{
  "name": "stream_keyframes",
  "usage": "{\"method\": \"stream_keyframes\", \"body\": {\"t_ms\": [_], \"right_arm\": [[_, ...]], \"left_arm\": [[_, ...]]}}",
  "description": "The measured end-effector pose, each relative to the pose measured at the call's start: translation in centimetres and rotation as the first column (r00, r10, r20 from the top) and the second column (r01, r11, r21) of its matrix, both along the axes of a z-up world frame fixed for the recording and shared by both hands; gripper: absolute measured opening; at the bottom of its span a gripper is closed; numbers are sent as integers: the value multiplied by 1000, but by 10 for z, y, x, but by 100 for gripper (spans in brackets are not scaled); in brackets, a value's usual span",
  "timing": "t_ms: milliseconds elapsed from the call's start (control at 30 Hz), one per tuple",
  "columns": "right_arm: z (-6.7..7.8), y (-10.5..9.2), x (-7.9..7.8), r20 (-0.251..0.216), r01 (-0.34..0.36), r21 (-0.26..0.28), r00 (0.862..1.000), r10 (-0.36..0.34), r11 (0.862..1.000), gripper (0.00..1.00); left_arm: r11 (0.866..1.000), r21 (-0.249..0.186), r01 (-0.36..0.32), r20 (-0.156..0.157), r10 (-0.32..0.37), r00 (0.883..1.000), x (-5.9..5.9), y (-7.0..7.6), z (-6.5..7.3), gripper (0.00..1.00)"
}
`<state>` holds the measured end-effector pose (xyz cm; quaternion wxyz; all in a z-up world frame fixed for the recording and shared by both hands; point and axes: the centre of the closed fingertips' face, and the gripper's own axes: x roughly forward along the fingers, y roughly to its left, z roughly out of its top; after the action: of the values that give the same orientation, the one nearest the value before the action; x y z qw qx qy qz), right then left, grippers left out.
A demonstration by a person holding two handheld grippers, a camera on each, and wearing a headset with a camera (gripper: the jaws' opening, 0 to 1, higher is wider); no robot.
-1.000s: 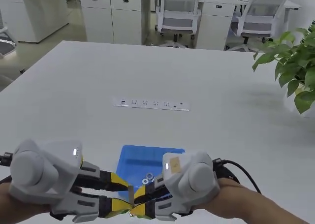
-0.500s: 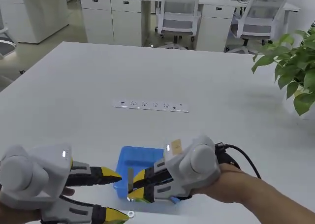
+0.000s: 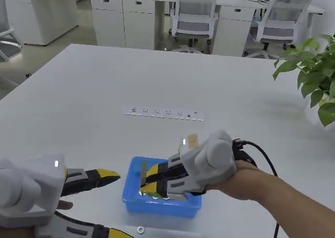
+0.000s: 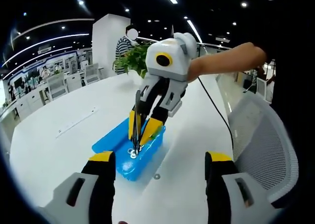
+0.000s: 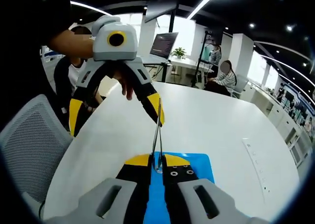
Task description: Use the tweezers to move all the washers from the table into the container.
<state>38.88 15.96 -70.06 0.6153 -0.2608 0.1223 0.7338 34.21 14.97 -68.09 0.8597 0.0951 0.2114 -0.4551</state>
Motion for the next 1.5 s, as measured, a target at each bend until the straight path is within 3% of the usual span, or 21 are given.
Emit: {"method": "stream_keyframes", "body": {"t_ms": [533, 800, 867, 1167, 1500], "right_arm": [[-26, 2, 23, 0, 7, -28, 1000, -7, 1000, 10], [-36, 4, 31, -4, 3, -37, 1000, -3, 999, 10], [-38, 4, 31, -6, 0, -41, 1000, 0, 999, 10], [-54, 2, 33, -5, -20, -74, 1000, 20, 997, 10], [-61, 2, 36, -22, -17, -81, 1000, 15, 997, 10]], "left_arm": [[998, -50, -29, 7, 30, 1000, 6, -2, 6, 99], [999, -37, -24, 10, 24, 1000, 14, -1, 3, 99], [999, -33, -15, 28, 16, 999, 17, -1, 4, 98], [1000, -14, 1, 18, -1, 1000, 29, 0, 1, 94], [1000, 16, 24, 18, -25, 1000, 44, -2, -3, 84]]}}
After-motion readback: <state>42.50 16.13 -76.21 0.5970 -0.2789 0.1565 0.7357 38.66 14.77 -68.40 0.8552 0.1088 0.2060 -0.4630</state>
